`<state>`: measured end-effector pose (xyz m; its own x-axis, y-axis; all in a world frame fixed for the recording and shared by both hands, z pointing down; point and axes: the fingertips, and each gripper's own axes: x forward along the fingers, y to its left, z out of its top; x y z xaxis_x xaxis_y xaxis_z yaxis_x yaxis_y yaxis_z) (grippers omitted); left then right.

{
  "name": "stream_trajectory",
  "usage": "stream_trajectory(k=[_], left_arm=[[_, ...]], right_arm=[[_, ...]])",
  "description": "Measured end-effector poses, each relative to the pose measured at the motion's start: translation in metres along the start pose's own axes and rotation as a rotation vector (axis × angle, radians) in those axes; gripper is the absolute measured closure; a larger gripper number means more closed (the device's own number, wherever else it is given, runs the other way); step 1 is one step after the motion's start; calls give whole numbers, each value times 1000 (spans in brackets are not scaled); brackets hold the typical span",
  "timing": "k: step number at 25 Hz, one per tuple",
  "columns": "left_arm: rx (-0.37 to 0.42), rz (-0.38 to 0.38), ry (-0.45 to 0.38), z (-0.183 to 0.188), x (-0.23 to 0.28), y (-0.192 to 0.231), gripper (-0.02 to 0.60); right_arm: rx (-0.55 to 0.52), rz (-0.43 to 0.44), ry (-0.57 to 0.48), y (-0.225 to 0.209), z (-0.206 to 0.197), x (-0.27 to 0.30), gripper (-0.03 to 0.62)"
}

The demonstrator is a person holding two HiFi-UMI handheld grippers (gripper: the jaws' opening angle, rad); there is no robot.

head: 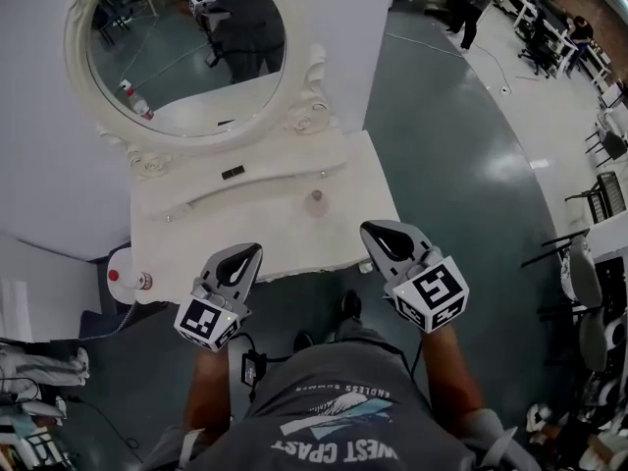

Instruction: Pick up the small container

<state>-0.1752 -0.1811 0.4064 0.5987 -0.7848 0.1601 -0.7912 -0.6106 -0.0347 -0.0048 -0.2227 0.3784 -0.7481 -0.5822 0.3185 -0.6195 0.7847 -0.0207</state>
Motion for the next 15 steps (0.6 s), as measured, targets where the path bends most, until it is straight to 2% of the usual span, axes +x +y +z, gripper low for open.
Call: stream_trajectory(k=[7, 15], left_arm=[[-22, -8, 18, -14, 41, 8, 566], [-63, -20, 46, -41, 86, 19, 565]], right_arm=[[4, 26, 40, -25, -9, 12, 566], [29, 4, 89, -57, -29, 14, 566]])
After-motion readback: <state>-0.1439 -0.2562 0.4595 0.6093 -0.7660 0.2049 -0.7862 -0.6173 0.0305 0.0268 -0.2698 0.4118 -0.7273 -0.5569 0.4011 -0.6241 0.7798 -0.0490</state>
